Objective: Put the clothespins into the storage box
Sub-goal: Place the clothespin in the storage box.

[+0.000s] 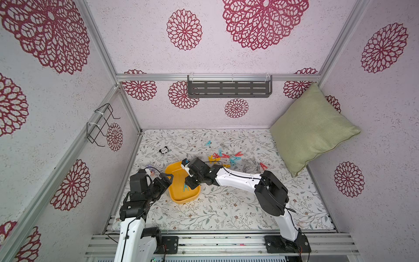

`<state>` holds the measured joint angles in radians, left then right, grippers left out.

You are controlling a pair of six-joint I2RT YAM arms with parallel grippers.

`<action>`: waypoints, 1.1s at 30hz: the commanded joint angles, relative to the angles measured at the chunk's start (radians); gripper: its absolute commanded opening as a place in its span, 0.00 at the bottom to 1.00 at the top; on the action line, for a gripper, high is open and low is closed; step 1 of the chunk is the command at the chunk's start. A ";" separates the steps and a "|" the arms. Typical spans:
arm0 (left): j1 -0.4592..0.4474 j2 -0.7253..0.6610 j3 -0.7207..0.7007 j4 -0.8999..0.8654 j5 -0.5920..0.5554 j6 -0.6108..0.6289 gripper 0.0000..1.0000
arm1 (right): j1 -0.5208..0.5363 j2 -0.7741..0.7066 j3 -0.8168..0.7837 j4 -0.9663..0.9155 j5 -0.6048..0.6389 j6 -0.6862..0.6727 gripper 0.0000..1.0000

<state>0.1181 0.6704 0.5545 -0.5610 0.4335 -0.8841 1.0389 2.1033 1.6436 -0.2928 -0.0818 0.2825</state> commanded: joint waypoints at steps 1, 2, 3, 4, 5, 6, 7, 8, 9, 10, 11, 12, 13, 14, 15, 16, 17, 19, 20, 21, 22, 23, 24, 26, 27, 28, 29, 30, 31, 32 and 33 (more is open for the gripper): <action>0.008 -0.011 -0.013 0.064 0.053 -0.022 0.88 | -0.007 -0.094 -0.004 -0.003 0.027 -0.021 0.44; 0.007 -0.011 -0.016 0.067 0.058 -0.025 0.88 | -0.005 -0.106 -0.011 -0.005 0.041 -0.023 0.45; 0.005 -0.011 -0.019 0.074 0.066 -0.029 0.88 | -0.008 -0.124 -0.025 -0.005 0.060 -0.026 0.46; -0.001 -0.008 -0.020 0.078 0.069 -0.032 0.87 | -0.010 -0.142 -0.042 -0.004 0.077 -0.028 0.47; -0.007 -0.008 -0.019 0.080 0.069 -0.035 0.87 | -0.012 -0.159 -0.059 -0.003 0.092 -0.030 0.48; -0.018 -0.007 -0.019 0.085 0.067 -0.037 0.87 | -0.017 -0.181 -0.083 0.000 0.107 -0.030 0.49; -0.032 -0.004 -0.019 0.092 0.062 -0.042 0.87 | -0.026 -0.203 -0.108 0.003 0.119 -0.030 0.50; -0.047 0.000 -0.019 0.096 0.058 -0.047 0.87 | -0.036 -0.224 -0.132 0.006 0.126 -0.027 0.50; -0.068 0.007 -0.018 0.106 0.050 -0.052 0.87 | -0.049 -0.251 -0.165 0.011 0.131 -0.026 0.50; -0.096 0.017 -0.014 0.115 0.038 -0.055 0.87 | -0.066 -0.275 -0.199 0.019 0.135 -0.023 0.51; -0.119 0.026 -0.011 0.121 0.023 -0.059 0.87 | -0.081 -0.300 -0.229 0.025 0.138 -0.019 0.51; -0.154 0.042 -0.006 0.129 0.001 -0.063 0.87 | -0.101 -0.329 -0.266 0.032 0.139 -0.017 0.52; -0.188 0.055 -0.002 0.139 -0.019 -0.066 0.87 | -0.122 -0.353 -0.304 0.039 0.139 -0.016 0.52; -0.216 0.068 0.001 0.149 -0.034 -0.071 0.86 | -0.140 -0.374 -0.336 0.043 0.140 -0.013 0.53; -0.247 0.083 0.003 0.163 -0.045 -0.077 0.86 | -0.165 -0.396 -0.372 0.046 0.139 -0.015 0.55; -0.269 0.099 0.003 0.183 -0.051 -0.086 0.86 | -0.192 -0.417 -0.408 0.049 0.137 -0.015 0.57; -0.286 0.110 0.001 0.202 -0.055 -0.095 0.86 | -0.215 -0.435 -0.443 0.053 0.134 -0.016 0.58; -0.323 0.128 -0.002 0.228 -0.071 -0.108 0.85 | -0.273 -0.468 -0.514 0.064 0.121 -0.021 0.60; -0.336 0.133 -0.001 0.235 -0.079 -0.112 0.85 | -0.295 -0.480 -0.544 0.066 0.113 -0.022 0.60; -0.349 0.136 -0.001 0.242 -0.088 -0.115 0.85 | -0.319 -0.492 -0.576 0.075 0.103 -0.024 0.61; -0.360 0.138 -0.001 0.249 -0.095 -0.120 0.85 | -0.339 -0.500 -0.605 0.083 0.095 -0.029 0.61; -0.368 0.141 -0.001 0.254 -0.101 -0.125 0.85 | -0.352 -0.506 -0.627 0.089 0.089 -0.032 0.61; -0.377 0.143 0.000 0.260 -0.107 -0.129 0.85 | -0.364 -0.509 -0.647 0.096 0.084 -0.034 0.61; -0.394 0.149 0.002 0.269 -0.116 -0.134 0.85 | -0.380 -0.508 -0.676 0.107 0.079 -0.039 0.61; -0.402 0.152 0.004 0.271 -0.121 -0.135 0.85 | -0.387 -0.504 -0.689 0.114 0.076 -0.040 0.61; -0.411 0.156 0.004 0.273 -0.125 -0.136 0.85 | -0.393 -0.498 -0.698 0.122 0.069 -0.042 0.61; -0.418 0.161 0.005 0.275 -0.130 -0.137 0.85 | -0.396 -0.490 -0.704 0.129 0.062 -0.043 0.61; -0.426 0.165 0.004 0.278 -0.134 -0.139 0.85 | -0.398 -0.480 -0.708 0.137 0.055 -0.044 0.61; -0.431 0.169 0.005 0.279 -0.137 -0.140 0.85 | -0.399 -0.468 -0.709 0.142 0.052 -0.046 0.61; -0.436 0.171 0.004 0.279 -0.142 -0.141 0.85 | -0.399 -0.459 -0.711 0.148 0.047 -0.046 0.61; -0.443 0.173 0.004 0.279 -0.146 -0.141 0.85 | -0.399 -0.449 -0.711 0.155 0.042 -0.047 0.61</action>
<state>-0.3054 0.8383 0.5404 -0.3157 0.3172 -1.0206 0.6456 1.6459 0.9249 -0.1875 -0.0097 0.2539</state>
